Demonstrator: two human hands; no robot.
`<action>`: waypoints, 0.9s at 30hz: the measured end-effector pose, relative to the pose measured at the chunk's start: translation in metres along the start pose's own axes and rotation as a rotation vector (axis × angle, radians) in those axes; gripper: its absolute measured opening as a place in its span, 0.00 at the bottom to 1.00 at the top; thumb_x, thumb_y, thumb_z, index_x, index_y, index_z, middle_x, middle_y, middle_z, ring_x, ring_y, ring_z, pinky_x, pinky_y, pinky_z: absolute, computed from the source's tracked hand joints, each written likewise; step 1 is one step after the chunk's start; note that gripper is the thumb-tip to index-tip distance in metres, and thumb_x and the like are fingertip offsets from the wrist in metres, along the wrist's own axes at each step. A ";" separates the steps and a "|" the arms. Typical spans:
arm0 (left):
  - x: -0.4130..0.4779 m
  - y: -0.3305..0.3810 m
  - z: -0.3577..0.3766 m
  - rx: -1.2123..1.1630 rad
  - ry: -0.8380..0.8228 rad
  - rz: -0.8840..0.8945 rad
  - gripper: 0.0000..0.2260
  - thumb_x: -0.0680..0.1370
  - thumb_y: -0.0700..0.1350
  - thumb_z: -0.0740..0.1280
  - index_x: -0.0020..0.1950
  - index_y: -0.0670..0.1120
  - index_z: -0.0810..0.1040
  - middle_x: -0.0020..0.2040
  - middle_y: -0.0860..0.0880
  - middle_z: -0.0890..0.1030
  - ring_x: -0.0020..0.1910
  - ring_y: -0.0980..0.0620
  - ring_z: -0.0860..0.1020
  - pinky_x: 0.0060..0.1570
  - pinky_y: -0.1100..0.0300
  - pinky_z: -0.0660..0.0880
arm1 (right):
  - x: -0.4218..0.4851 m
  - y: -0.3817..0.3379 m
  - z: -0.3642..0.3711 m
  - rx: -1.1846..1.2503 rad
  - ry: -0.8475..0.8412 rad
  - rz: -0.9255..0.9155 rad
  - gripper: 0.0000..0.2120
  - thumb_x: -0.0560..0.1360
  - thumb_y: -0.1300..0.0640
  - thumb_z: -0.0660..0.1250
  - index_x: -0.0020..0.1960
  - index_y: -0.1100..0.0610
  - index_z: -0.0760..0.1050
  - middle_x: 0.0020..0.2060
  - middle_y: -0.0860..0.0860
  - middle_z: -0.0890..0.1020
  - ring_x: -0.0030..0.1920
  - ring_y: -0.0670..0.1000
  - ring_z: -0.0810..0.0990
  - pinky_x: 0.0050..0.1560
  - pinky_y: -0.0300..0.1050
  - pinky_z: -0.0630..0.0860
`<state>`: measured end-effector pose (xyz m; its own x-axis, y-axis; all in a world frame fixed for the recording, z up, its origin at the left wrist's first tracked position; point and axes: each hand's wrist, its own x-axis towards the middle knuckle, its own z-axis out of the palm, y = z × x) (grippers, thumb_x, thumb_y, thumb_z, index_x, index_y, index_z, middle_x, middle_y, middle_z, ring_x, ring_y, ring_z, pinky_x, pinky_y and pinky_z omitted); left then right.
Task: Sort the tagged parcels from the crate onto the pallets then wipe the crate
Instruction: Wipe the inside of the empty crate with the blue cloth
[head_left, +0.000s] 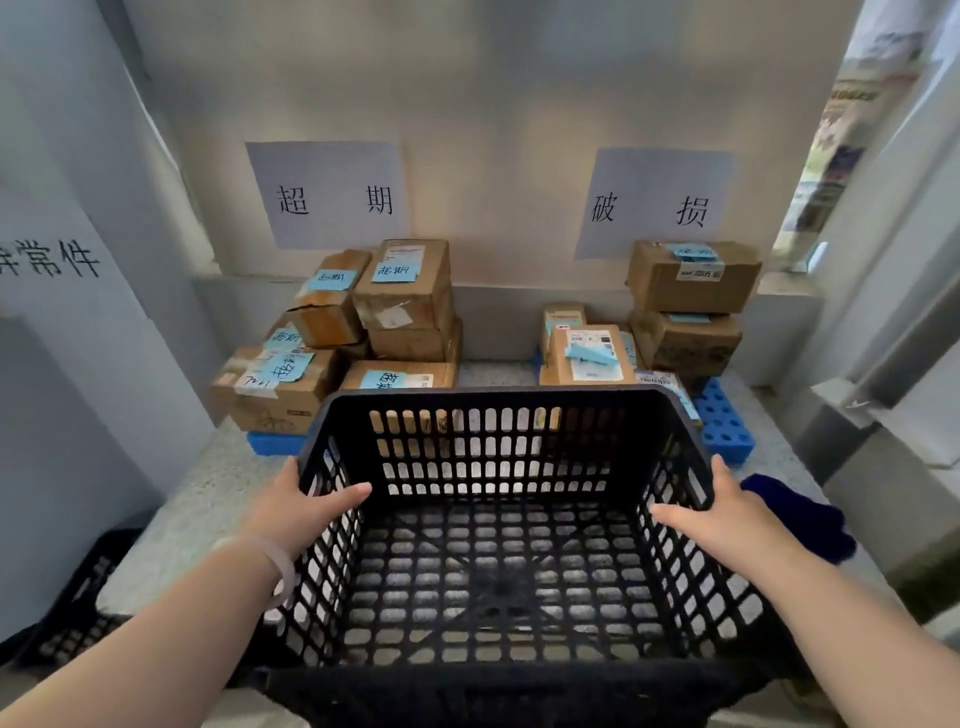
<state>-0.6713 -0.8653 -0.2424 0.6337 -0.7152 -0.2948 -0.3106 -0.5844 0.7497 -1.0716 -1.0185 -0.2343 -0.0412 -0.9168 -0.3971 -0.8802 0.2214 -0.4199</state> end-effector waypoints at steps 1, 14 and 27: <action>0.003 0.001 -0.001 0.028 -0.007 -0.003 0.48 0.68 0.63 0.76 0.80 0.48 0.57 0.75 0.43 0.69 0.72 0.41 0.68 0.70 0.44 0.65 | 0.000 -0.002 0.002 -0.022 0.025 0.006 0.56 0.66 0.29 0.69 0.79 0.46 0.37 0.76 0.58 0.61 0.73 0.59 0.64 0.67 0.57 0.71; -0.001 0.018 0.023 0.714 0.002 0.187 0.49 0.72 0.72 0.63 0.79 0.58 0.34 0.80 0.48 0.34 0.79 0.43 0.38 0.76 0.40 0.44 | -0.028 -0.017 0.029 -0.368 0.321 -0.097 0.49 0.69 0.25 0.60 0.79 0.44 0.42 0.79 0.53 0.49 0.78 0.57 0.50 0.75 0.58 0.56; -0.054 0.095 0.158 0.778 -0.279 0.586 0.42 0.75 0.71 0.59 0.79 0.62 0.37 0.81 0.51 0.40 0.80 0.48 0.45 0.77 0.45 0.49 | -0.029 0.008 0.003 -0.177 0.313 -0.319 0.40 0.75 0.32 0.60 0.79 0.42 0.45 0.80 0.47 0.46 0.79 0.50 0.43 0.77 0.55 0.44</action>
<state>-0.8470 -0.9431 -0.2490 0.0756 -0.9754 -0.2068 -0.9582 -0.1285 0.2557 -1.0760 -0.9894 -0.2281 0.1280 -0.9918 0.0051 -0.9377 -0.1227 -0.3251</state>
